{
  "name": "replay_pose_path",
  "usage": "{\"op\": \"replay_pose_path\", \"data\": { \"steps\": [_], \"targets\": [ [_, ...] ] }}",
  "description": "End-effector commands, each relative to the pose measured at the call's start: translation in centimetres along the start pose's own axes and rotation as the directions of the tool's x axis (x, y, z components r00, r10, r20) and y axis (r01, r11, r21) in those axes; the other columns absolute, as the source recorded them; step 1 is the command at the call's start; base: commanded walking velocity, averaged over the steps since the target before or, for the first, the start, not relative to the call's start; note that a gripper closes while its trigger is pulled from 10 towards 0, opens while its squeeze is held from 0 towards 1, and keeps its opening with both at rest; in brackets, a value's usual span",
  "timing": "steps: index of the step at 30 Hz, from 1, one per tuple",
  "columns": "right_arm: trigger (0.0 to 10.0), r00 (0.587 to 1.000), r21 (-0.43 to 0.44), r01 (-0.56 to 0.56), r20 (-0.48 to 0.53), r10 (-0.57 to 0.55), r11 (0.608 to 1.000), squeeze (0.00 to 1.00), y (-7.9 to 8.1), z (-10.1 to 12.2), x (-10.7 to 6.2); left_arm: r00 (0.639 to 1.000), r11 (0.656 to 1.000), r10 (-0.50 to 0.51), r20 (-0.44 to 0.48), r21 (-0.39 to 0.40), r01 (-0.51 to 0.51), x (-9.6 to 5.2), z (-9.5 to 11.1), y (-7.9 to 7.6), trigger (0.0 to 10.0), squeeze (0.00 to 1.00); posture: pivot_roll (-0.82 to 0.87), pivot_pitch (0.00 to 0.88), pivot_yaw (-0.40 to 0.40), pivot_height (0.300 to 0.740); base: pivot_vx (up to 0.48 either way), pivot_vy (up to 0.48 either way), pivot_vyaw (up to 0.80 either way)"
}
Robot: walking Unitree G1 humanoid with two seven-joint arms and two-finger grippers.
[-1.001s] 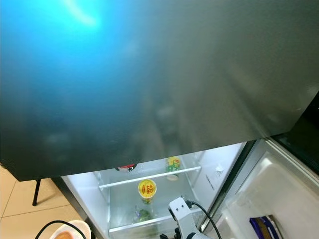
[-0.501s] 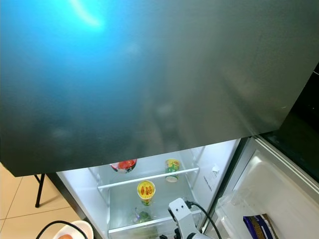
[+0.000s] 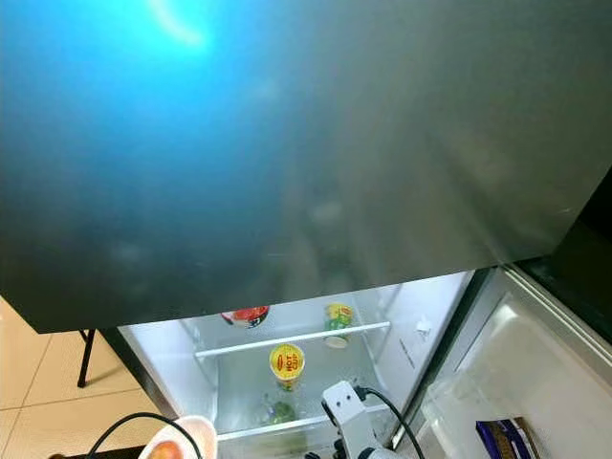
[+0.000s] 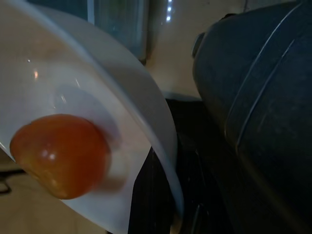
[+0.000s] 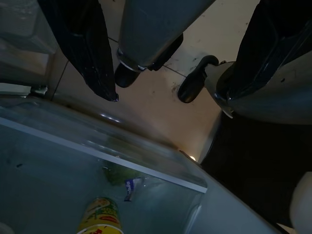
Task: Restocking fridge
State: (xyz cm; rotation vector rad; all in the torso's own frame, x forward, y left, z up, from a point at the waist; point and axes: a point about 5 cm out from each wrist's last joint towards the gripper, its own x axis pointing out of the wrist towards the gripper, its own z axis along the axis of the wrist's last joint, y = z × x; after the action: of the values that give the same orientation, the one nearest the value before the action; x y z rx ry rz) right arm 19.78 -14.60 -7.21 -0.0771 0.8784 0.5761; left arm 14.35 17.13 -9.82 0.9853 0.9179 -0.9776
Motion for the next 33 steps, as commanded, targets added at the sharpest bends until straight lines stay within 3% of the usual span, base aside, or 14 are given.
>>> {"op": "replay_pose_path", "data": {
  "steps": [1,3,5,9,12,13,15,19,22,25,27,33],
  "targets": [
    [10.0,1.000,0.002,-0.009,-0.012,0.009,1.000,0.00,0.3,-0.3,0.1,0.996,0.996,0.072,0.058,0.052,-0.075,-0.2,1.1,2.7,10.0,0.00,-0.06,0.000,0.021,0.740,0.000,0.000,0.00],
    [10.0,1.000,0.002,-0.010,-0.011,0.010,1.000,0.00,0.3,-0.2,0.1,0.996,0.995,0.046,0.071,0.080,-0.051,-0.3,1.2,2.8,10.0,0.00,-0.06,0.000,0.022,0.740,0.000,0.000,0.00],
    [10.0,1.000,0.002,-0.010,-0.009,0.010,1.000,0.00,0.3,-0.1,0.1,0.996,0.985,0.003,0.086,0.170,-0.018,-0.5,1.5,3.5,10.0,0.00,-0.07,0.000,0.026,0.740,0.000,0.000,0.00],
    [10.0,1.000,0.004,-0.008,-0.008,0.008,1.000,0.00,0.3,-0.2,0.1,0.996,0.966,-0.009,0.089,0.258,-0.014,-0.8,1.8,4.5,10.0,0.00,-0.07,0.000,0.027,0.740,0.000,0.000,0.00],
    [10.0,1.000,0.002,-0.002,-0.009,0.002,1.000,0.00,0.3,-0.2,0.1,0.994,0.932,-0.006,0.113,0.360,-0.035,-0.9,2.8,5.5,10.0,0.00,-0.07,0.000,0.028,0.740,0.000,0.000,0.00],
    [10.0,1.000,0.002,-0.002,-0.009,0.002,1.000,0.00,0.3,-0.2,0.1,0.994,0.932,-0.006,0.113,0.360,-0.035,-0.9,2.8,5.5,10.0,0.00,-0.07,0.000,0.028,0.740,0.000,0.000,0.00],
    [10.0,1.000,0.006,0.008,-0.005,-0.008,1.000,0.00,0.2,0.0,0.1,0.990,0.886,0.010,0.143,0.458,-0.075,-1.1,4.0,6.8,10.0,0.00,-0.07,0.000,0.029,0.740,0.000,0.000,0.00],
    [10.0,1.000,0.013,0.014,0.005,-0.014,1.000,0.00,0.2,0.2,0.2,0.986,0.860,0.020,0.164,0.500,-0.100,-1.2,4.7,7.5,10.0,0.00,-0.07,0.000,0.030,0.740,0.000,0.000,0.00],
    [10.0,0.998,0.017,0.035,0.050,-0.036,0.999,0.00,-0.3,1.3,0.2,0.975,0.800,0.042,0.218,0.577,-0.164,-1.6,6.2,8.9,10.0,0.00,-0.07,0.000,0.035,0.740,0.000,0.000,0.00],
    [10.0,0.997,0.017,0.039,0.072,-0.040,0.999,0.00,-0.5,1.9,0.2,0.973,0.779,0.048,0.225,0.601,-0.177,-1.8,6.4,9.3,10.0,0.00,-0.08,0.000,0.036,0.740,0.000,0.000,0.00],
    [10.0,0.991,0.002,0.060,0.117,-0.060,0.998,0.00,-1.1,3.1,0.2,0.970,0.737,0.063,0.234,0.644,-0.203,-2.0,6.9,10.1,10.0,0.00,-0.08,0.000,0.040,0.740,0.000,0.000,0.00],
    [10.0,0.967,0.009,0.133,0.217,-0.131,0.991,0.00,-2.6,5.7,-0.2,0.963,0.679,0.101,0.251,0.690,-0.251,-2.5,7.4,11.6,10.0,0.00,-0.09,0.000,0.047,0.740,0.000,0.000,0.00]
  ]
}}
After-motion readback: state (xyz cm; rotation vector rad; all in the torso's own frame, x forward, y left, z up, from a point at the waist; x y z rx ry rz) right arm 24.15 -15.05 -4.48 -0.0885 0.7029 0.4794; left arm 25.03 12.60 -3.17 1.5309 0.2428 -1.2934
